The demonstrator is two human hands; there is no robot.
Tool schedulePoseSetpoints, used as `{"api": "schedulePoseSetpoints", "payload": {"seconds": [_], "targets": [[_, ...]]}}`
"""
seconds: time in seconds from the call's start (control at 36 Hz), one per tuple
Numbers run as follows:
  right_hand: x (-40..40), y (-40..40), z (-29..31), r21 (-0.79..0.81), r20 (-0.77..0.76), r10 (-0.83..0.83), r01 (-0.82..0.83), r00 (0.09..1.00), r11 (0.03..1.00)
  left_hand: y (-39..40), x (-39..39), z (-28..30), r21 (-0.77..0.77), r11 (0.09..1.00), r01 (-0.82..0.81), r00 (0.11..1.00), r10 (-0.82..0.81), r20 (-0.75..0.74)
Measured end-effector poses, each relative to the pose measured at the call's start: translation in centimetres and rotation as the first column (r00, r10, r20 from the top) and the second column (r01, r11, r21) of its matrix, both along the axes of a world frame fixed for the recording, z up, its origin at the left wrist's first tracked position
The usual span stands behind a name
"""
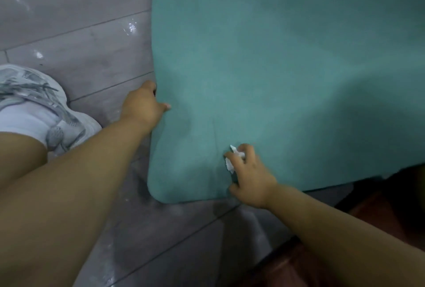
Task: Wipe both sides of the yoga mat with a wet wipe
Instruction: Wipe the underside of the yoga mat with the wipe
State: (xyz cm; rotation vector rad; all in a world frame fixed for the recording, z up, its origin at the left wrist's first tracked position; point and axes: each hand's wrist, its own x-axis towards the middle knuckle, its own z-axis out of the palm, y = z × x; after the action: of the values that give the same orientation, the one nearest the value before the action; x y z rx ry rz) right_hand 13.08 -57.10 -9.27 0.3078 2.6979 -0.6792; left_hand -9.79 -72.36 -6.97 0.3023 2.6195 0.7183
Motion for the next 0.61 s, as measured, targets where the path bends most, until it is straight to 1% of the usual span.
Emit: {"api": "schedulePoseSetpoints", "payload": {"seconds": [0.06, 0.11, 0.14, 0.22, 0.25, 0.33, 0.36, 0.42, 0.44, 0.47, 0.53, 0.56, 0.61], "targets": [[1.3, -0.9, -0.3, 0.053, 0.074, 0.082, -0.086, 0.994, 0.995, 0.2, 0.3, 1.2, 0.011, 1.0, 0.024, 0.999, -0.024, -0.024], [2.5, -1.8, -0.6, 0.134, 0.114, 0.126, -0.141, 0.985, 0.981, 0.2, 0.9, 2.2, 0.037, 0.999, 0.026, 0.999, -0.025, -0.03], [2.9, -2.1, -0.7, 0.156, 0.126, 0.114, -0.134, 0.985, 0.979, 0.2, 1.2, 2.7, 0.042, 0.999, 0.02, 0.999, -0.019, -0.037], [3.7, -2.4, -0.7, 0.152, 0.101, -0.003, -0.012, 0.995, 0.988, -0.1, 2.1, 3.8, 0.029, 0.999, 0.013, 0.997, -0.011, -0.072], [4.0, -2.4, -0.7, 0.159, 0.102, -0.014, -0.002, 0.995, 0.987, -0.2, 2.3, 4.1, 0.037, 0.999, 0.013, 0.997, -0.01, -0.083], [4.8, -2.3, -1.3, 0.187, 0.095, 0.065, -0.082, 0.993, 0.979, -0.5, 2.8, 5.2, 0.093, 0.995, 0.046, 0.996, -0.039, -0.08], [4.9, -2.3, -1.1, 0.227, 0.065, 0.078, -0.091, 0.995, 0.97, -0.5, 2.9, 5.5, 0.1, 0.993, 0.065, 0.994, -0.056, -0.089], [4.9, -2.3, -0.1, 0.227, 0.093, 0.099, -0.118, 0.991, 0.967, -0.5, 3.0, 6.3, 0.089, 0.992, 0.094, 0.99, -0.083, -0.116], [5.0, -2.1, 0.1, 0.27, 0.13, 0.116, -0.148, 0.985, 0.951, -0.5, 3.1, 6.7, 0.078, 0.992, 0.1, 0.987, -0.089, -0.132], [5.2, -2.1, 0.3, 0.306, 0.117, 0.117, -0.148, 0.986, 0.941, -0.6, 3.1, 7.1, 0.069, 0.992, 0.102, 0.985, -0.092, -0.144], [5.3, -2.3, 0.8, 0.372, -0.009, 0.085, -0.076, 0.996, 0.925, -0.8, 3.1, 7.7, 0.058, 0.993, 0.105, 0.983, -0.095, -0.155], [5.4, -2.4, 0.6, 0.361, -0.015, 0.073, -0.063, 0.997, 0.93, -1.0, 3.0, 8.0, 0.056, 0.993, 0.107, 0.982, -0.097, -0.16], [5.7, -2.6, -0.5, 0.379, -0.134, 0.091, -0.034, 0.987, 0.925, -1.3, 2.9, 8.5, 0.052, 0.993, 0.11, 0.98, -0.1, -0.174]]}}
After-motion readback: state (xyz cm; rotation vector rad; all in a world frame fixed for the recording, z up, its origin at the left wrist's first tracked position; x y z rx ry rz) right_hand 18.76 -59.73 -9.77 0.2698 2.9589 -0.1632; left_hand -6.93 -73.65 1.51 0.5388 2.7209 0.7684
